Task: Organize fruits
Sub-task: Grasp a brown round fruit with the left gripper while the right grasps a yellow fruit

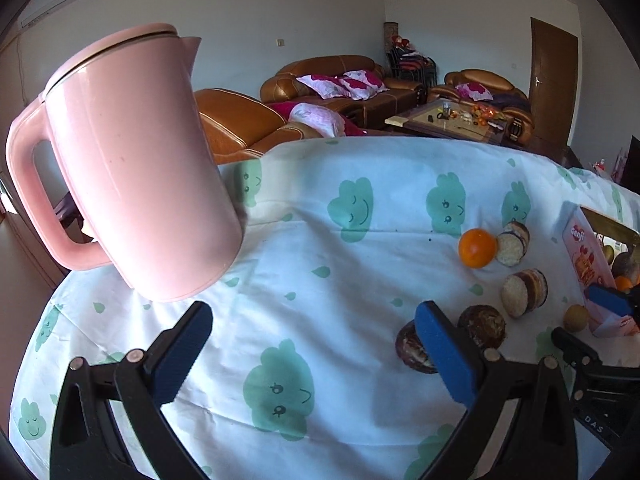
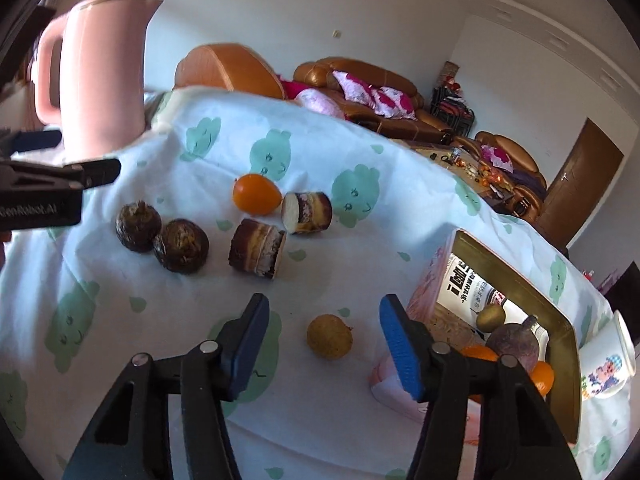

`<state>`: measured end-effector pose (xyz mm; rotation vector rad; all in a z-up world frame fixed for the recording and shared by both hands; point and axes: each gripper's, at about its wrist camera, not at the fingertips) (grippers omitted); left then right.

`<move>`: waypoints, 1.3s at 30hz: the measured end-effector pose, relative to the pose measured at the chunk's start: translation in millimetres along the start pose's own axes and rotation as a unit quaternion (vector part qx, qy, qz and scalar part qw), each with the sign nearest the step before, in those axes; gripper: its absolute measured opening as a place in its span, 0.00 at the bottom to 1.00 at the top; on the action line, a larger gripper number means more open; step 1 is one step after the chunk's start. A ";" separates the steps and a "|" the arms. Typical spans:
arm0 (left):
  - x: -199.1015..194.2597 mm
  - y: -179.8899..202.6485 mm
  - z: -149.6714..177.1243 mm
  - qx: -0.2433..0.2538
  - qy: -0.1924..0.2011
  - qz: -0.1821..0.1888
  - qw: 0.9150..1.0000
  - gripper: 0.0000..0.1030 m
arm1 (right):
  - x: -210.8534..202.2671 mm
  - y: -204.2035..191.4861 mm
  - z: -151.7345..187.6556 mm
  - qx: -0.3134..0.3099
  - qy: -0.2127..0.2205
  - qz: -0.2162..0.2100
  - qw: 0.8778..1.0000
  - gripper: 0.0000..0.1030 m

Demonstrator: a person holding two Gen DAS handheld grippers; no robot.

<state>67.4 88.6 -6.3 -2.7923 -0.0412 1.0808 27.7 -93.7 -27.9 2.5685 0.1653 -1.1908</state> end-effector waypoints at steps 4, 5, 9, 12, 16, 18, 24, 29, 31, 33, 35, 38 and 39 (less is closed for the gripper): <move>4.2 2.4 0.5 0.006 -0.014 0.022 1.000 1.00 | 6.0 -5.5 -3.6 -0.052 -0.029 -0.003 0.998 0.48; 4.7 5.3 1.6 0.010 -0.020 0.029 0.999 1.00 | 6.1 -5.7 -5.1 -0.060 -0.037 -0.006 0.997 0.46; 7.5 15.5 2.5 0.010 -0.032 0.058 0.998 1.00 | 7.1 -0.9 -3.0 -0.076 -0.069 0.007 0.995 0.27; 11.4 23.2 4.0 0.012 -0.040 0.068 0.997 0.94 | -1.7 5.5 0.1 -0.063 -0.057 0.006 0.996 0.26; 22.2 35.0 9.2 0.024 -0.058 0.078 0.995 0.86 | -32.1 20.0 -1.5 0.029 0.029 -0.053 0.998 0.26; 25.2 33.4 11.0 0.013 -0.057 0.093 0.994 0.85 | -44.0 20.4 -1.3 0.073 0.074 -0.083 0.991 0.26; 22.1 33.5 14.0 0.001 -0.062 0.149 0.987 0.51 | -47.9 9.0 5.4 0.144 0.133 -0.111 0.974 0.26; 20.9 33.1 13.6 -0.016 -0.062 0.158 0.985 0.41 | -39.7 13.9 7.4 0.155 0.126 -0.113 0.973 0.26; 20.5 29.1 12.7 -0.026 -0.057 0.155 0.986 0.40 | -39.8 16.5 8.9 0.159 0.127 -0.109 0.973 0.26; 13.7 23.3 12.6 -0.041 -0.035 0.150 0.987 0.40 | -41.0 18.1 9.5 0.161 0.132 -0.102 0.973 0.26; 0.2 15.5 8.6 -0.052 0.010 0.140 0.989 0.36 | -46.3 20.5 10.4 0.162 0.144 -0.095 0.972 0.26; -26.8 11.9 7.1 -0.057 0.086 0.116 0.988 0.36 | -57.5 24.6 9.9 0.160 0.167 -0.080 0.970 0.26; -34.2 12.9 8.2 -0.056 0.105 0.117 0.986 0.36 | -60.9 27.5 9.1 0.160 0.173 -0.076 0.969 0.26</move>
Point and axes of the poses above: each gripper's, at about its wrist camera, not at the fingertips, and x roughly the way its jaws point, y to its right, z to its underside, and after that the axes turned 6 degrees about -z, right-handed
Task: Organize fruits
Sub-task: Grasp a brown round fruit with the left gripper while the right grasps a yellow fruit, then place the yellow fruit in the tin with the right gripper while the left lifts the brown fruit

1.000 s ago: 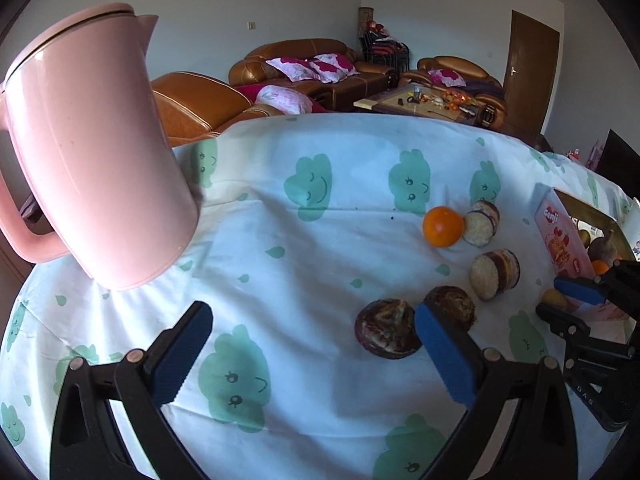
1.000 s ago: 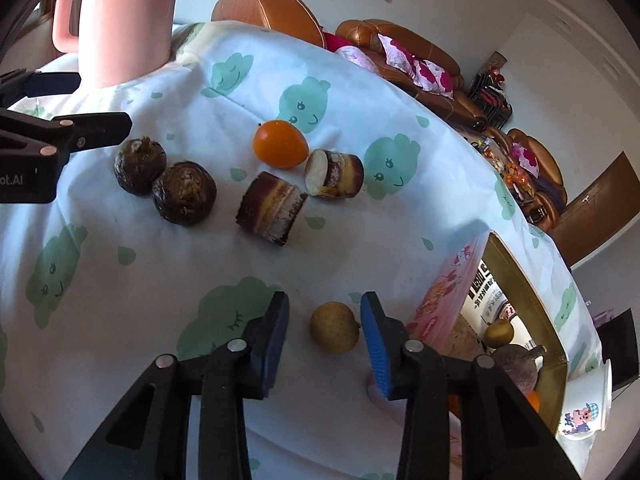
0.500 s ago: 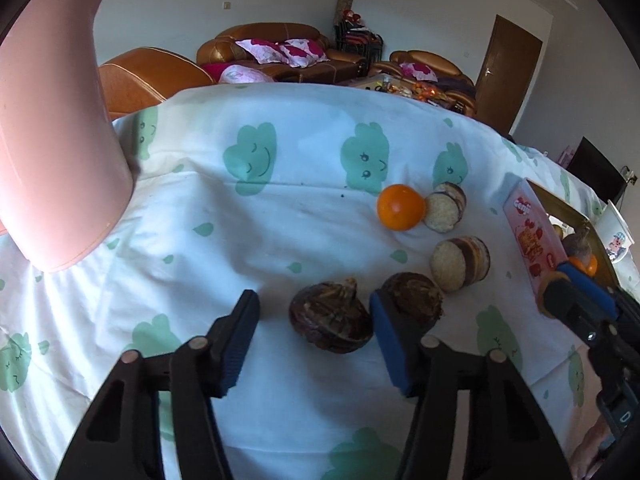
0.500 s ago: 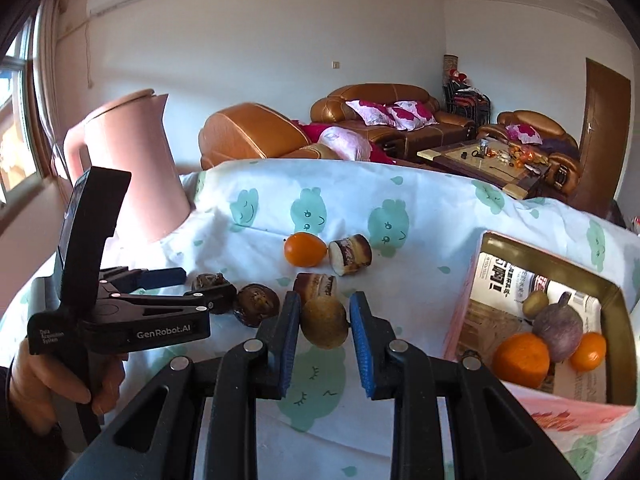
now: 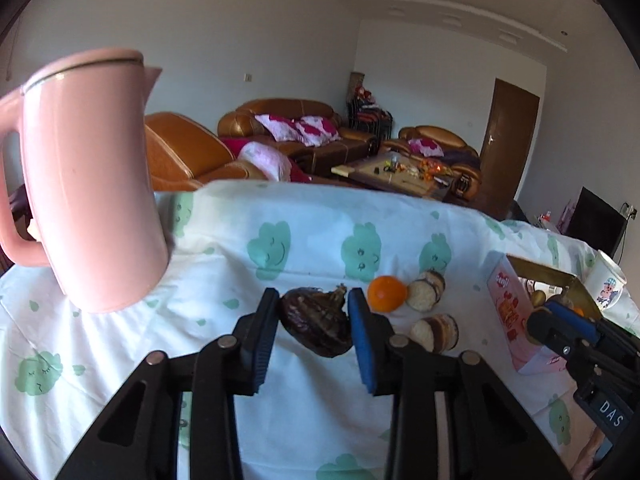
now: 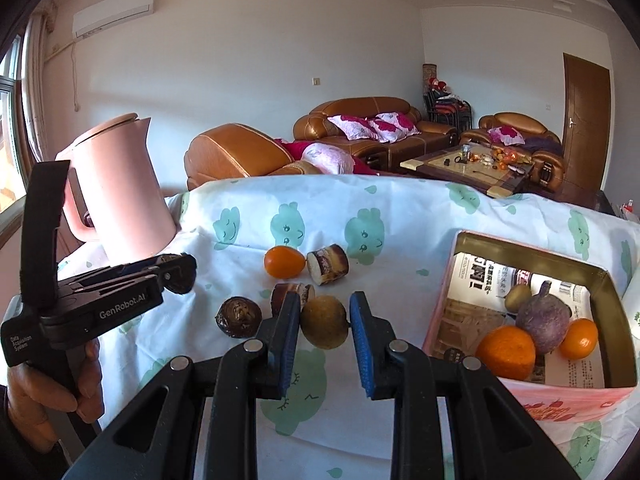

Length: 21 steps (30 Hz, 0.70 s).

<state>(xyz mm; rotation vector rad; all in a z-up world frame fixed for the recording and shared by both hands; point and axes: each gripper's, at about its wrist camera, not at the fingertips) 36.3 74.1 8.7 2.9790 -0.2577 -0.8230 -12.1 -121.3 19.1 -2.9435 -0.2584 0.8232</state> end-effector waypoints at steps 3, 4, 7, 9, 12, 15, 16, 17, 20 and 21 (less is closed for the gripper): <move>-12.2 9.2 -2.4 0.006 0.031 0.041 0.999 0.35 | -9.1 8.4 -5.6 0.006 0.017 0.005 1.000 0.26; -15.3 14.0 -2.2 0.008 0.036 0.061 0.997 0.35 | -11.6 12.4 -7.2 0.011 0.021 0.005 1.000 0.26; -24.2 31.8 -3.8 0.020 0.058 0.095 0.994 0.35 | -21.2 24.9 -10.7 0.022 0.036 0.012 0.999 0.26; -31.5 40.8 -3.7 0.031 0.073 0.108 0.991 0.35 | -28.8 33.3 -11.9 0.022 0.046 0.022 0.998 0.26; -38.2 56.1 -2.3 0.046 0.081 0.114 0.989 0.35 | -37.6 46.2 -11.7 0.024 0.055 0.035 0.998 0.26; -34.0 64.5 -1.5 0.066 0.074 0.094 0.991 0.37 | -42.5 61.9 -12.3 0.034 0.057 0.049 0.997 0.26; -31.7 63.8 -1.7 0.065 0.063 0.090 0.992 0.43 | -44.5 68.1 -12.6 0.042 0.058 0.049 0.996 0.26; -27.9 60.5 -2.1 0.058 0.047 0.089 0.993 0.55 | -46.4 73.6 -12.9 0.050 0.058 0.047 0.996 0.26; -20.0 57.8 3.1 0.038 0.007 0.107 0.993 0.60 | -49.7 82.4 -13.3 0.063 0.059 0.047 0.995 0.26; -18.8 62.8 6.2 0.046 -0.003 0.111 0.993 0.60 | -50.6 83.5 -13.1 0.064 0.057 0.045 0.995 0.26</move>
Point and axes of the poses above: each gripper's, at about its wrist camera, not at the fingertips, and x roughly the way its jaws point, y to its right, z to its underside, and after that the axes turned 6 degrees about -z, right-handed
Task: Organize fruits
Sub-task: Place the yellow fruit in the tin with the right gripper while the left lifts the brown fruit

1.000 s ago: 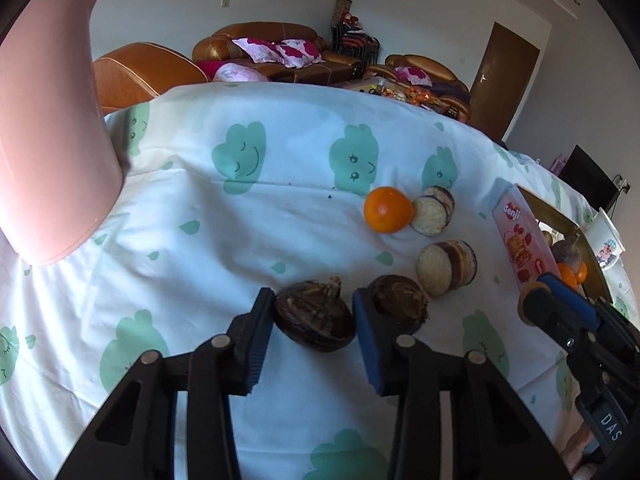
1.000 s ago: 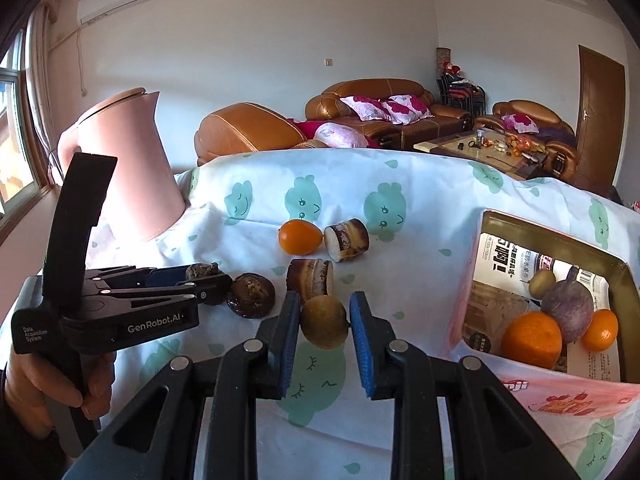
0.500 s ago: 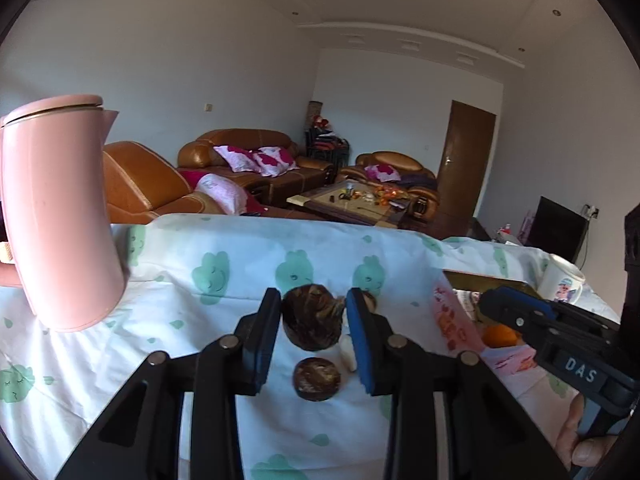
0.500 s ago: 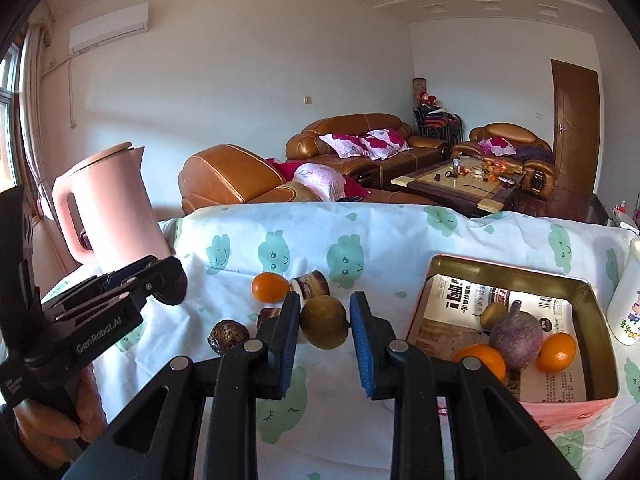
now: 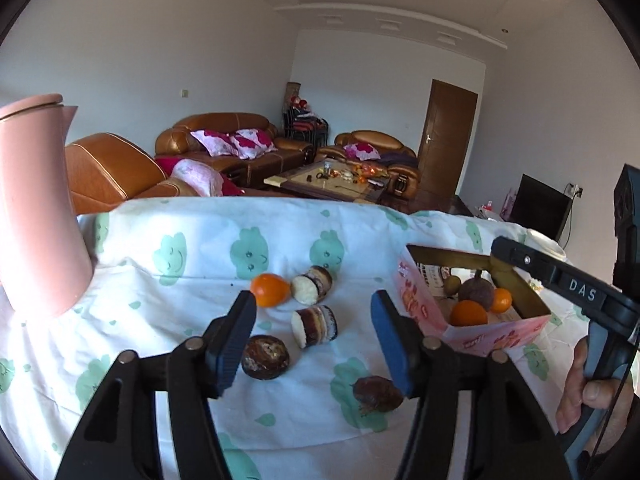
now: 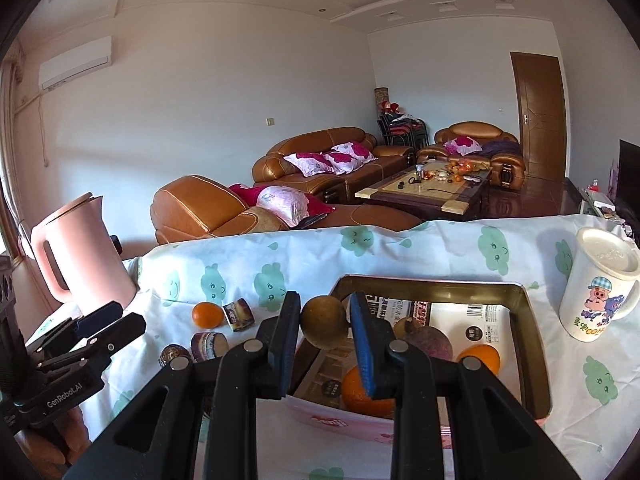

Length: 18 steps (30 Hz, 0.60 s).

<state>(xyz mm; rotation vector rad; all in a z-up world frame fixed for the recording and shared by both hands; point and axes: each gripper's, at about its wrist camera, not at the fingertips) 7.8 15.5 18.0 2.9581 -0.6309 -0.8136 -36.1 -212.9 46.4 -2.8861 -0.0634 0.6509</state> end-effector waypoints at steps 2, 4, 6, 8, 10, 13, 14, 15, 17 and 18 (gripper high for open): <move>8.5 18.5 10.5 0.032 -0.031 -0.001 0.999 0.60 | -1.9 1.0 -0.5 0.000 0.000 -0.001 1.000 0.26; 17.0 34.9 20.8 0.050 -0.070 0.028 0.996 0.58 | -5.1 0.6 -0.9 -0.004 0.003 -0.001 1.000 0.26; 23.1 49.0 27.7 0.068 -0.102 0.040 0.992 0.58 | -8.0 0.4 -1.7 -0.009 0.007 0.001 1.000 0.26; 25.9 58.3 31.2 0.089 -0.116 0.022 0.989 0.58 | -10.1 0.4 -2.0 -0.012 0.010 0.002 1.000 0.26; 33.5 59.8 36.5 0.091 -0.148 0.013 0.985 0.52 | -11.1 1.6 -2.2 -0.013 0.010 0.003 1.000 0.26; 38.5 60.3 44.8 0.095 -0.181 0.012 0.979 0.43 | -10.6 4.0 -2.1 -0.014 0.006 0.002 1.000 0.26; 37.1 61.2 45.6 0.094 -0.180 0.012 0.979 0.38 | -10.3 5.0 -2.0 -0.014 0.004 0.003 1.000 0.26; 37.1 62.0 46.4 0.094 -0.179 0.008 0.979 0.38 | -9.9 5.5 -2.0 -0.013 0.003 0.003 1.000 0.26; 36.2 62.5 45.1 0.092 -0.176 0.001 0.980 0.37 | -9.5 6.6 -2.4 -0.013 0.002 0.002 1.000 0.26; 35.6 62.1 43.9 0.089 -0.173 -0.003 0.981 0.37 | -9.5 7.2 -2.5 -0.013 0.002 0.002 1.000 0.26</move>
Point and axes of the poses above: each gripper's, at about its wrist camera, not at the fingertips, and x roughly the way its jaws point, y to its right, z to its underside, and after that the axes turned 6 degrees about -z, right-handed
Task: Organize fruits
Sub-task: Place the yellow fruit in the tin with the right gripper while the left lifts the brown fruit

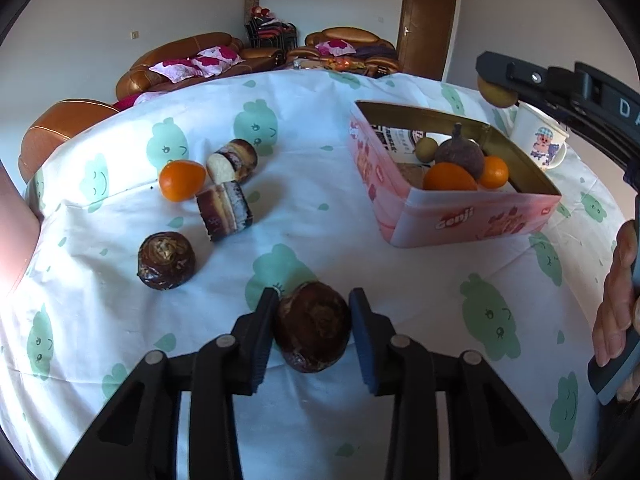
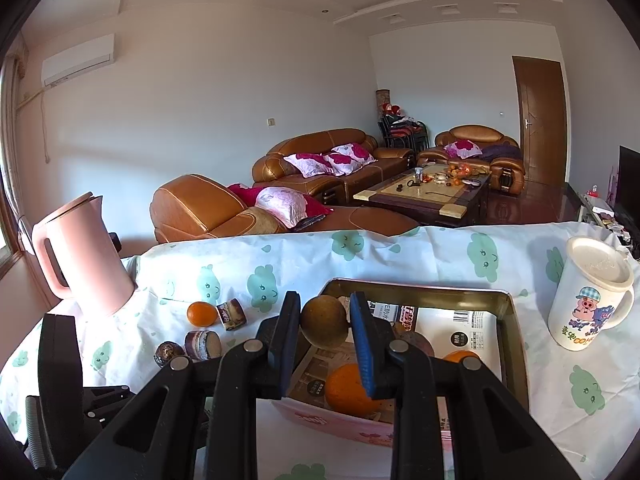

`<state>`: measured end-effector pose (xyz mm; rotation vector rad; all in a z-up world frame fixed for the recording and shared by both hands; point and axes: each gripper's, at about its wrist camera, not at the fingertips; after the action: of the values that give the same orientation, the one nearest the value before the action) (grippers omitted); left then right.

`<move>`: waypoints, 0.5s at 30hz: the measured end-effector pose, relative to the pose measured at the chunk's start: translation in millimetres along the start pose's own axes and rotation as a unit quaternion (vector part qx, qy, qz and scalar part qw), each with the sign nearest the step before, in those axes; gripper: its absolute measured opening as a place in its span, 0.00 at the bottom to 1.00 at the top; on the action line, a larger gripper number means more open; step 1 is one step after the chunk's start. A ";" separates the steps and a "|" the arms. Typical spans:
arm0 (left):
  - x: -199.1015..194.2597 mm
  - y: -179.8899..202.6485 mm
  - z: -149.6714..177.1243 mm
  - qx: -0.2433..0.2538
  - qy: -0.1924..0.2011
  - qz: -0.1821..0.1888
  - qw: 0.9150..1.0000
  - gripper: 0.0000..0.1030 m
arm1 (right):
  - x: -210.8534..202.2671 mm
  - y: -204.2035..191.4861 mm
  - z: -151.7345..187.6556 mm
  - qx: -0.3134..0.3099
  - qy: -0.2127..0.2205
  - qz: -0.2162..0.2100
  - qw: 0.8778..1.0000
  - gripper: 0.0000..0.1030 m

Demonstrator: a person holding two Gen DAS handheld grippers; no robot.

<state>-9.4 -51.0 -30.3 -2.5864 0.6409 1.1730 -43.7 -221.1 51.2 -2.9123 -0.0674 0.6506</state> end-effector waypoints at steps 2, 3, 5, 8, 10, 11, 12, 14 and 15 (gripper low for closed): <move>-7.3 -1.5 -2.9 -0.011 0.023 0.003 1.000 0.37 | -0.7 1.2 -0.5 0.004 0.002 -0.002 1.000 0.26; -13.0 -1.7 -5.3 -0.017 0.042 0.004 0.999 0.37 | -2.1 3.0 -1.1 0.006 0.005 -0.003 1.000 0.26; -25.6 -1.3 -12.3 -0.027 0.077 0.002 0.997 0.37 | -5.5 6.9 -2.7 0.011 0.012 -0.005 1.000 0.26; -41.3 4.3 -30.8 -0.039 0.121 0.014 0.992 0.37 | -9.5 13.9 -5.7 0.013 0.021 -0.003 1.000 0.27; -46.4 13.2 -44.2 -0.039 0.140 0.023 0.989 0.37 | -9.6 19.4 -7.1 0.012 0.023 0.007 1.000 0.27; -46.3 19.6 -51.4 -0.036 0.147 0.026 0.988 0.37 | -9.1 22.9 -7.8 0.011 0.023 0.016 1.000 0.26; -44.6 26.2 -58.1 -0.033 0.151 0.029 0.988 0.37 | -8.3 27.1 -8.3 0.011 0.022 0.026 0.999 0.27; -38.2 40.0 -68.8 -0.027 0.156 0.030 0.987 0.37 | -6.2 37.7 -8.6 0.016 0.019 0.037 0.999 0.27; -33.9 46.9 -73.1 -0.025 0.156 0.031 0.987 0.37 | -5.4 43.8 -8.9 0.022 0.018 0.037 0.999 0.27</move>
<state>-3.6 -109.8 41.8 -2.8405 0.7672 0.8134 -44.3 -266.0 54.4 -2.8943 0.0586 0.6042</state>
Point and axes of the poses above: each gripper's, at about its wrist camera, not at the fingertips, and x roughly the way its jaws point, y to its right, z to its underside, and after that the axes turned 6 degrees about -z, right-handed
